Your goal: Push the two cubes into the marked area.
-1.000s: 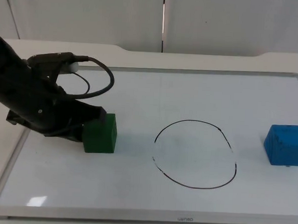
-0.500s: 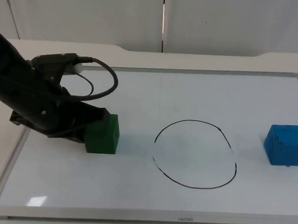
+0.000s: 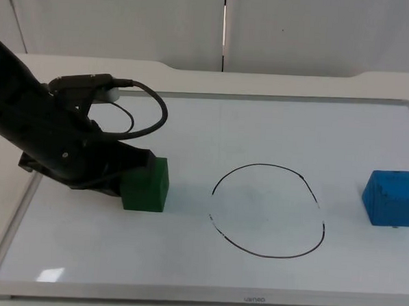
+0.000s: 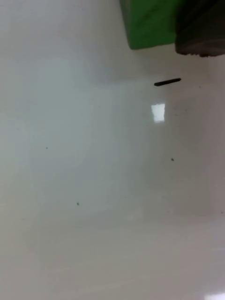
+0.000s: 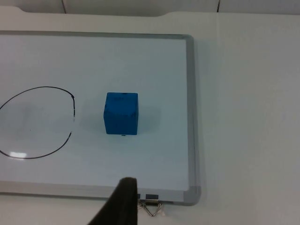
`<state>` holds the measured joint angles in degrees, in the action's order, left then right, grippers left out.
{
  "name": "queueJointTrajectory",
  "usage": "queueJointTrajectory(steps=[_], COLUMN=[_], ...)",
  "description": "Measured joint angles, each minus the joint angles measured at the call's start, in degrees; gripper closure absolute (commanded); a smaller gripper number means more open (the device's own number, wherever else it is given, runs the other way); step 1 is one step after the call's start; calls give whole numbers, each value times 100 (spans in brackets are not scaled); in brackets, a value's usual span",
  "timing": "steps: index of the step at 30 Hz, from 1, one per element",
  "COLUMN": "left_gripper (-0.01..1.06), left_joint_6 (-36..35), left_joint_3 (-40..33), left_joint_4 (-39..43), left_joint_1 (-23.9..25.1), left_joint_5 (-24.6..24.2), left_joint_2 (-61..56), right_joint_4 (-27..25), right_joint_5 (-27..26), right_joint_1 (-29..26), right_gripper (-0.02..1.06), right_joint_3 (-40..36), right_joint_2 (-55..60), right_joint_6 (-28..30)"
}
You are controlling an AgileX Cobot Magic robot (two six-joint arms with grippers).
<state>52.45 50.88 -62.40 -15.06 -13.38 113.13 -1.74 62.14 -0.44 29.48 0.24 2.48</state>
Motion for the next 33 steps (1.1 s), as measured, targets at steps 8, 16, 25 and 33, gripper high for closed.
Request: queueJointTrajectory(steps=[8,16,25,33], left_gripper=[105,105,105,105], left_joint_6=[52,390,431,431], left_joint_3=[0,0,0,0], left_joint_4=[-141,-550,-711,-758], left_joint_1=[-23,-342,-403,-420], left_joint_5=[-87,-50,-63,-277], left_joint_2=[0,0,0,0], right_joint_4=[0,0,0,0], right_joint_5=[0,0,0,0], right_joint_1=[0,0,0,0], right_gripper=[-1,-1,-1,-1], right_joint_3=[0,0,0,0], right_joint_2=[0,0,0,0], right_joint_6=[0,0,0,0])
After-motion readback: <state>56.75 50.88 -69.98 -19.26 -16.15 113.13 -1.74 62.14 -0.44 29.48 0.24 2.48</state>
